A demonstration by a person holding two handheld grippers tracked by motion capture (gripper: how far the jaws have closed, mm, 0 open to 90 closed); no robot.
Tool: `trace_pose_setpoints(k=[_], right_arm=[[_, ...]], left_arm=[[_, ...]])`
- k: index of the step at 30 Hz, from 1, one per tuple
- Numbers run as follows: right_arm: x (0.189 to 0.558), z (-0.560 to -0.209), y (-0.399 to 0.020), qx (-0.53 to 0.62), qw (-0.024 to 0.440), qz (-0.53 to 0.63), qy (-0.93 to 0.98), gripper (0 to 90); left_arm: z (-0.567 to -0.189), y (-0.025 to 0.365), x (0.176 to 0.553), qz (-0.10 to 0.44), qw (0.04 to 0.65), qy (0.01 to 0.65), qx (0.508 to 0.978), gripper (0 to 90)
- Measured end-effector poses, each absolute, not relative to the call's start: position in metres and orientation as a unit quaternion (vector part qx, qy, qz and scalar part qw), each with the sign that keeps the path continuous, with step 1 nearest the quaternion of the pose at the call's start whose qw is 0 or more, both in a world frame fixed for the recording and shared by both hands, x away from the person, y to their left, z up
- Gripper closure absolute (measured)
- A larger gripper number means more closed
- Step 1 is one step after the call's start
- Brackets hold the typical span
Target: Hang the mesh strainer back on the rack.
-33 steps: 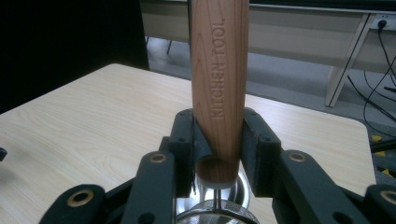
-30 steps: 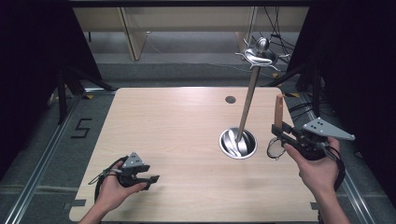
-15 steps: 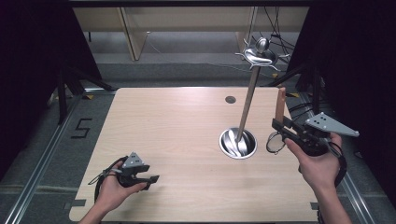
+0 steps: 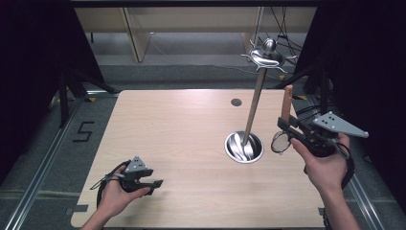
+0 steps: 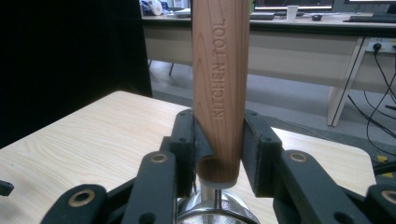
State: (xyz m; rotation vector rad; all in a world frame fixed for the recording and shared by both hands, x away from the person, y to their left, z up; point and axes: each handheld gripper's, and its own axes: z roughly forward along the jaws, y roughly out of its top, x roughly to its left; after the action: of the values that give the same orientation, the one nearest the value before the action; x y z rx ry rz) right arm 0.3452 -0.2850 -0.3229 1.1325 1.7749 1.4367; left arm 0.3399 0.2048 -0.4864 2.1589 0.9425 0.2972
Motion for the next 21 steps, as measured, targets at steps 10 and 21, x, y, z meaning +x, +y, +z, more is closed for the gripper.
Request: trace_pose_setpoints(k=[10, 21], right_arm=[[0.3469, -0.3211, -0.2804, 0.421, 0.289, 0.541, 0.668, 69.1], [0.3490, -0.3152, -0.2802, 0.415, 0.296, 0.549, 0.662, 69.1]], left_arm=[[-0.4856, 0.2063, 0.3408, 0.121, 0.372, 0.359, 0.848, 40.9], [-0.4855, 0.2070, 0.3411, 0.121, 0.371, 0.356, 0.849, 40.9]])
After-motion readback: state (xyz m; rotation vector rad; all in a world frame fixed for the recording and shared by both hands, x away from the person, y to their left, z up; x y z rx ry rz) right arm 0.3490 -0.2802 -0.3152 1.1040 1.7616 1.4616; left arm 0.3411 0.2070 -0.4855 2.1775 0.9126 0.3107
